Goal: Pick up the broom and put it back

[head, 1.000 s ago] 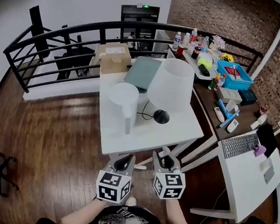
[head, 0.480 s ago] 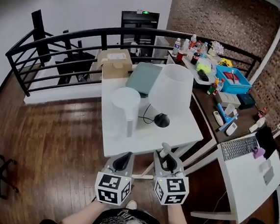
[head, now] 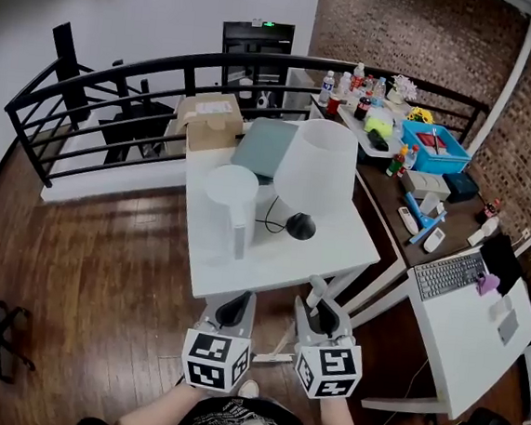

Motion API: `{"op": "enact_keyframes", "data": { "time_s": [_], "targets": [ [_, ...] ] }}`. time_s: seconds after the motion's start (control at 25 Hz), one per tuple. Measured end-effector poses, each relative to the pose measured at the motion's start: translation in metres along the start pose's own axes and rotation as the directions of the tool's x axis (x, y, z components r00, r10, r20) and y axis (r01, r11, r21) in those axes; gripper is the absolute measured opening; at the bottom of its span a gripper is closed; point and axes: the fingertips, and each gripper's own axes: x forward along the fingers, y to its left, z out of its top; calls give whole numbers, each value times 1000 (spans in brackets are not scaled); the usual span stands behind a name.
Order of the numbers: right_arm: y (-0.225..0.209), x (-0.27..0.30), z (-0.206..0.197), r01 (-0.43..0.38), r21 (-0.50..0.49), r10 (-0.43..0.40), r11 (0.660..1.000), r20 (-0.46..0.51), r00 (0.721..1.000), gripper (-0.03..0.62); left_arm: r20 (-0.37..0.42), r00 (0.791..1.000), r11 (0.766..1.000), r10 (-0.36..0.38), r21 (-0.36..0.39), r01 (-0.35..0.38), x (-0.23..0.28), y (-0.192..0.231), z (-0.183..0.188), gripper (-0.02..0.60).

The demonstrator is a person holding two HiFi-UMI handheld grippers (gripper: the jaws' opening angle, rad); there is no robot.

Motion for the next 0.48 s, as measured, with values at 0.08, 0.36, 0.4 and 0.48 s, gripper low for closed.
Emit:
{"op": "enact_keyframes", "data": {
  "time_s": [0.08,0.36,0.4,0.48],
  "targets": [
    [-1,-5,-3,2,4,-2,1000,-3,1000,98,-5,1000,1000,-4,1,4,2,-2,-2,5],
    [2,-2,-20,3,17,-2,1000,-29,1000,98,-16,1000,1000,-11,6,11,5,-2,-5,5],
    [3,-1,-23,1,18,0,1000,-36,999,98,-17,1000,1000,-10,6,10,5,-1,-6,5],
    [5,3,-29,-4,19,5,1000,-49,999,98,-19,1000,1000,-8,5,8,5,0,-7,5]
  ]
}}
